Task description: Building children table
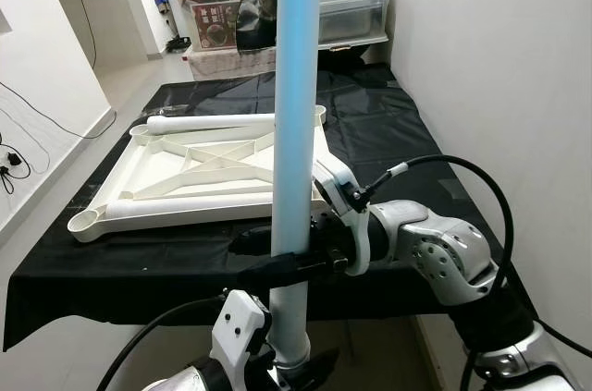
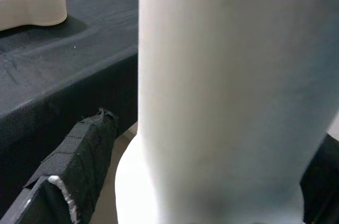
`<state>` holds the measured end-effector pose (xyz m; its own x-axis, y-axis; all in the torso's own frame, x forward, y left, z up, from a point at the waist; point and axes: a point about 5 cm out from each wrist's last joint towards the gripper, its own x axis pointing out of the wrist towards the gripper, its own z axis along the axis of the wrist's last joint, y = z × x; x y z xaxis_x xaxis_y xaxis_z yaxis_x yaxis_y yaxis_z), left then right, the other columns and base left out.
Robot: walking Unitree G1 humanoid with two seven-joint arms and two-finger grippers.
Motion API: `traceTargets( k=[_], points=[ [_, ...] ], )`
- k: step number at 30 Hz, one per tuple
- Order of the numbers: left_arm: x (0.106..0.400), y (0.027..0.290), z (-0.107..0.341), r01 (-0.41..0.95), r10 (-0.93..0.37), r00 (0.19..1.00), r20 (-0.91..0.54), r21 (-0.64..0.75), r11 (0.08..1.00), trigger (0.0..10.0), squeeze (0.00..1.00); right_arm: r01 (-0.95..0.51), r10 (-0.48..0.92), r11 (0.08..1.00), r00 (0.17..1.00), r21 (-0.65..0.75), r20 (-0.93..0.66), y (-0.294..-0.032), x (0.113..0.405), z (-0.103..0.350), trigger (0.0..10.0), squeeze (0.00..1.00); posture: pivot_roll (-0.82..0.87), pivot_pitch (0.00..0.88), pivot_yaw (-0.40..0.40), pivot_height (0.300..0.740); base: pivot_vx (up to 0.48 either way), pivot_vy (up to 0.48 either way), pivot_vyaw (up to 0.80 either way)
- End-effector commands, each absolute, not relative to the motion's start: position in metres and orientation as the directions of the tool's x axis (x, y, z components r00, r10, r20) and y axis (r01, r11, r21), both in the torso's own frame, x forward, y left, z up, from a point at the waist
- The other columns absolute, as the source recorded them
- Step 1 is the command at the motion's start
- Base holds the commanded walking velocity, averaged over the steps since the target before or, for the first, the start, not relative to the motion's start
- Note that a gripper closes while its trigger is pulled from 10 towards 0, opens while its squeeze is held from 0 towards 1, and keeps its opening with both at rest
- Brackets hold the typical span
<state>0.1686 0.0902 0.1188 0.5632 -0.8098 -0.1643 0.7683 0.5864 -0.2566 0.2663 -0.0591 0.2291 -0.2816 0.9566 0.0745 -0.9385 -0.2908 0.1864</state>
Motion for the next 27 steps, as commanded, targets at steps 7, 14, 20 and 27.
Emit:
traceTargets(
  k=[7,14,20,27],
  points=[
    [0.169,0.097,0.115,0.757,-0.797,0.572,-0.193,-0.249,0.604,10.0,1.00,-0.957,0.966,-0.258,-0.251,0.132,0.068,-0.064,0.274,0.238,0.0,0.00,-0.03,0.000,0.102,0.740,0.000,0.000,0.00],
    [0.170,0.098,0.112,0.746,-0.781,0.587,-0.212,-0.233,0.624,10.0,0.00,-0.969,0.976,-0.217,-0.210,0.123,0.063,-0.070,0.280,0.238,0.0,0.00,-0.03,0.000,0.100,0.740,0.000,0.000,0.00],
    [0.169,0.100,0.110,0.726,-0.763,0.609,-0.216,-0.236,0.646,10.0,0.00,-0.983,0.988,-0.151,-0.145,0.107,0.059,-0.078,0.290,0.239,0.0,0.00,-0.03,0.000,0.100,0.740,0.000,0.000,0.00],
    [0.174,0.106,0.110,0.670,-0.703,0.683,-0.199,-0.213,0.712,10.0,0.00,-0.996,0.994,0.067,0.071,0.055,0.085,-0.098,0.316,0.247,0.0,0.00,-0.04,0.000,0.094,0.740,0.000,0.000,0.00]
  ],
)
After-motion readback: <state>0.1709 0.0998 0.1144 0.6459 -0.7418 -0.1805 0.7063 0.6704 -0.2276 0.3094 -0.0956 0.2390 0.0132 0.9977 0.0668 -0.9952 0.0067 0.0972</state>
